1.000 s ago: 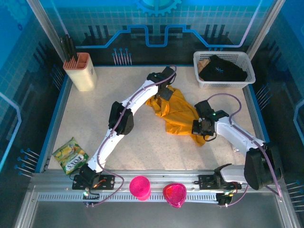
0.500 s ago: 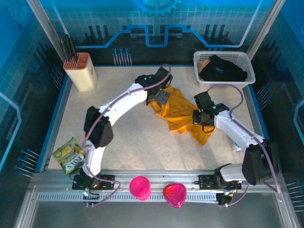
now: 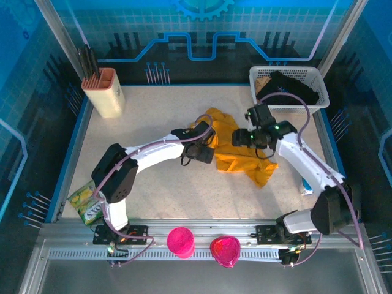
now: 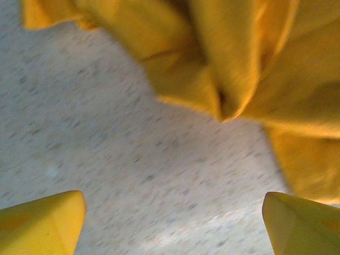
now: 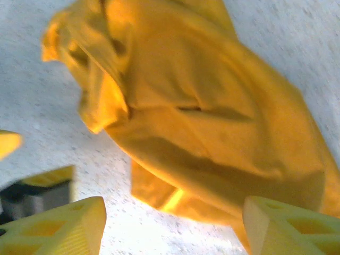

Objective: Fold and stack the t-shirts

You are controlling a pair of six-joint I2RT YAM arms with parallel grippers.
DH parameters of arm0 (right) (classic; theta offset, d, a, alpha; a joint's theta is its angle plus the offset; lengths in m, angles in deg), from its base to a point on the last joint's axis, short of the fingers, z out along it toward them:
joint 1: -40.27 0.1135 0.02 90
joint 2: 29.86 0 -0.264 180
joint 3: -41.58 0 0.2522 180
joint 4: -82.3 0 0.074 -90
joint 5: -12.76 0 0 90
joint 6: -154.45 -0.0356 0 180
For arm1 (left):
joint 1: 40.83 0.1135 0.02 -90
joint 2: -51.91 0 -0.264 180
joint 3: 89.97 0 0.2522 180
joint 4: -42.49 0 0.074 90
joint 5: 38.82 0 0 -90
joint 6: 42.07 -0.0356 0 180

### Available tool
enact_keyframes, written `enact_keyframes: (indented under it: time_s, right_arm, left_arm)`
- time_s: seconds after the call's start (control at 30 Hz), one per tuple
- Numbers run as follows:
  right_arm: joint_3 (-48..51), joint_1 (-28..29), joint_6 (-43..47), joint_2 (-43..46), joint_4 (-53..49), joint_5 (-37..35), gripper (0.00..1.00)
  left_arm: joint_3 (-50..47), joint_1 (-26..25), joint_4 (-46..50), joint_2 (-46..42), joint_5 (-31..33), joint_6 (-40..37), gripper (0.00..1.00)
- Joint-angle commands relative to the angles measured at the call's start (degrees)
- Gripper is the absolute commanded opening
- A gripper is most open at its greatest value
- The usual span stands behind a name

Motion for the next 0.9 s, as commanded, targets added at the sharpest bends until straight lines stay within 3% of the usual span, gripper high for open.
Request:
enact_keyframes:
  time_s: [0.0, 0.3, 0.4, 0.47, 0.6, 0.67, 0.8, 0.87]
  right_arm:
    - [-7.73, -0.06, 3.84, -8.62, -0.54, 0.92, 0.7]
    - [-32.01, -4.89, 8.9, -34.74, -2.05, -3.02, 0.58]
    - [-40.68, -5.67, 9.93, -43.06, -5.38, -3.16, 0.57]
    - [-45.38, -5.61, 10.11, -48.27, -7.5, -2.71, 0.56]
    - [-47.98, -5.41, 8.8, -54.52, -7.71, -1.09, 0.51]
    - [-47.8, -5.58, 7.71, -56.1, -7.1, -0.54, 0.37]
    - [-45.04, -6.01, 6.01, -54.88, -5.52, -0.18, 0.0]
    - [-41.08, -6.07, 5.24, -51.52, -3.42, -2.22, 0.0]
  left_arm:
    - [0.47, 0.23, -9.99, 3.07, -4.06, 2.26, 0.87]
    - [4.26, 2.77, -11.47, 12.96, -3.95, 3.85, 0.79]
    - [2.27, 4.1, -13.34, 12.21, -2.53, 5.04, 0.6]
    - [0.6, 4.89, -14.64, 11.1, -1.59, 5.56, 0.38]
    - [-0.71, 6.13, -14.88, 9.53, -1.0, 5.25, 0.08]
    - [-1.18, 6.6, -14.78, 8.74, -0.56, 4.54, 0.0]
    - [-1.99, 7.18, -13.5, 5.8, 2.21, 3.14, 0.0]
    - [-2.33, 7.55, -11.27, 2.9, 4.96, 2.36, 0.0]
